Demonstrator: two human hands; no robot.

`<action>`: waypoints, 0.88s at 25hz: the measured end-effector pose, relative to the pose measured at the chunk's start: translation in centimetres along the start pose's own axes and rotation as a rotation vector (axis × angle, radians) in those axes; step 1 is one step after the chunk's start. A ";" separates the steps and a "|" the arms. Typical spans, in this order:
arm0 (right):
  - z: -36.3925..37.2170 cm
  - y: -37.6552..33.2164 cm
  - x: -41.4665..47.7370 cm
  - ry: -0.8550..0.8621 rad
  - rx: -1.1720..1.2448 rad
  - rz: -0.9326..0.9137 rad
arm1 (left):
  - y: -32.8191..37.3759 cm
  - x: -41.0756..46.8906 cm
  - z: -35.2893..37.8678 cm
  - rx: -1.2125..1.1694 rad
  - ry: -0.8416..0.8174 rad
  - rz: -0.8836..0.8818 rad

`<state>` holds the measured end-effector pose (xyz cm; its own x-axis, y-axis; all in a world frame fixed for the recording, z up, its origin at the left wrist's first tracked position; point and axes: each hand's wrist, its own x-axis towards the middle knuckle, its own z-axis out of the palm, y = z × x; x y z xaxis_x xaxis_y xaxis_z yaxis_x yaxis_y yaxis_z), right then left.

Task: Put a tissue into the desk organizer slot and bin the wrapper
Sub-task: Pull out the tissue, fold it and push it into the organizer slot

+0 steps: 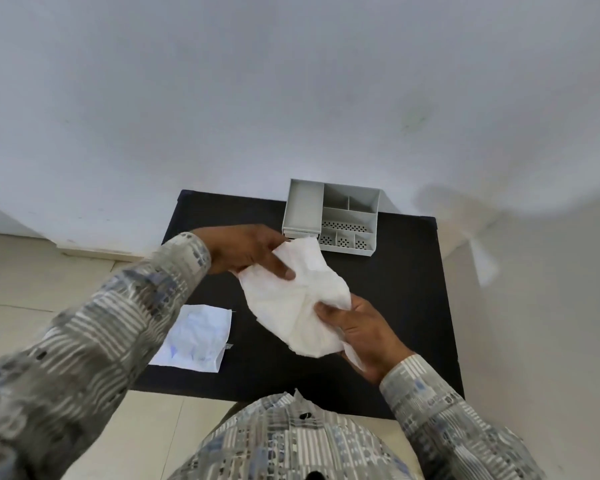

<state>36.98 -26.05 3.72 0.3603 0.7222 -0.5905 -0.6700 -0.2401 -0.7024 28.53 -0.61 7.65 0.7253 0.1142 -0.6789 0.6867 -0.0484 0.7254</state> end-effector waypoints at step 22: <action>0.6 2.4 3.5 0.335 0.273 -0.027 | -0.3 6.3 -2.5 -0.716 0.578 0.240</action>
<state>36.26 -23.72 0.16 0.5408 0.4650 -0.7009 -0.7881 -0.0111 -0.6155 32.79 2.59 3.47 0.5746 0.6626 -0.4804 0.1893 0.4635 0.8657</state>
